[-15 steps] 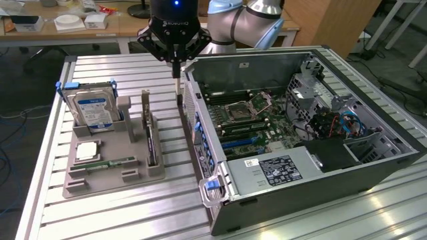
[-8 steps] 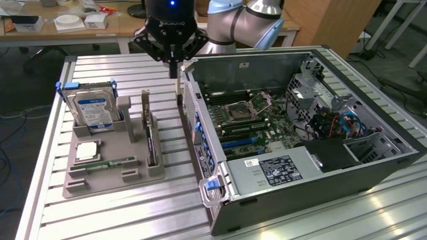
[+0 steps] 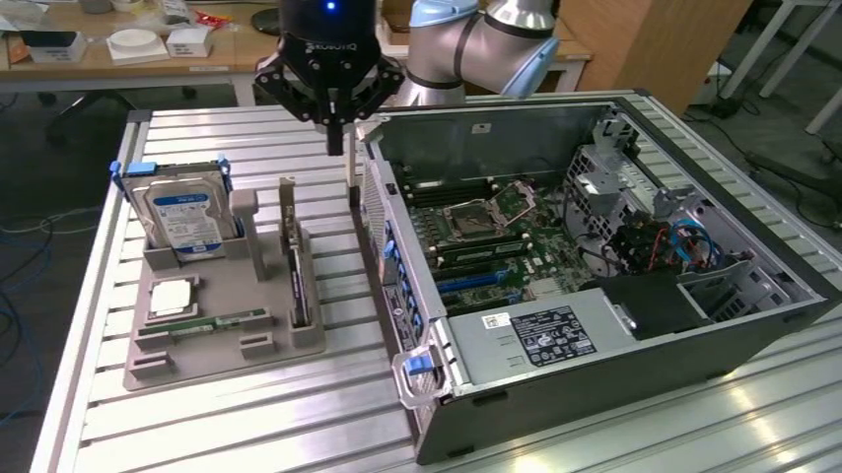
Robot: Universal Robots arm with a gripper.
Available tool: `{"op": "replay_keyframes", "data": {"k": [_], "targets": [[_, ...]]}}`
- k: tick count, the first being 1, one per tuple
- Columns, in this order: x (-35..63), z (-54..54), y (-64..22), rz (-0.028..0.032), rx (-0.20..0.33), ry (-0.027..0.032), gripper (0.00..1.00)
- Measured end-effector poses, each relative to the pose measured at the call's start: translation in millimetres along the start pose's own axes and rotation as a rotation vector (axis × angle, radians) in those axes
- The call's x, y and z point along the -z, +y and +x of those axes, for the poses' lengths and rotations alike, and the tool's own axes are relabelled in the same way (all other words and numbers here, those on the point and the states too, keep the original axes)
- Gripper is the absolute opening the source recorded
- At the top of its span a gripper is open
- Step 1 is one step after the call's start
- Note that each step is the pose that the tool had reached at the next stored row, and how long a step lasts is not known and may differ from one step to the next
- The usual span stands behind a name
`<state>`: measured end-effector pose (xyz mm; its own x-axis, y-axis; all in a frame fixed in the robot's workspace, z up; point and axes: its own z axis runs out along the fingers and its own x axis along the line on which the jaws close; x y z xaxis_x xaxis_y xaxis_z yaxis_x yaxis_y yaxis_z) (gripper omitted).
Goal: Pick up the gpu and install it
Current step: 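Reach for the gpu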
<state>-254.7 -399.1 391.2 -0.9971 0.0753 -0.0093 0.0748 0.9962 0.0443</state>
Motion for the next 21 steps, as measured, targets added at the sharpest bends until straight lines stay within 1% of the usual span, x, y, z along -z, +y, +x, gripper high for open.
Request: {"op": "replay_keyframes", "data": {"k": [21], "targets": [[-0.2, 13.9, -1.1, 0.0004, 0.0, 0.0049, 0.1]]}}
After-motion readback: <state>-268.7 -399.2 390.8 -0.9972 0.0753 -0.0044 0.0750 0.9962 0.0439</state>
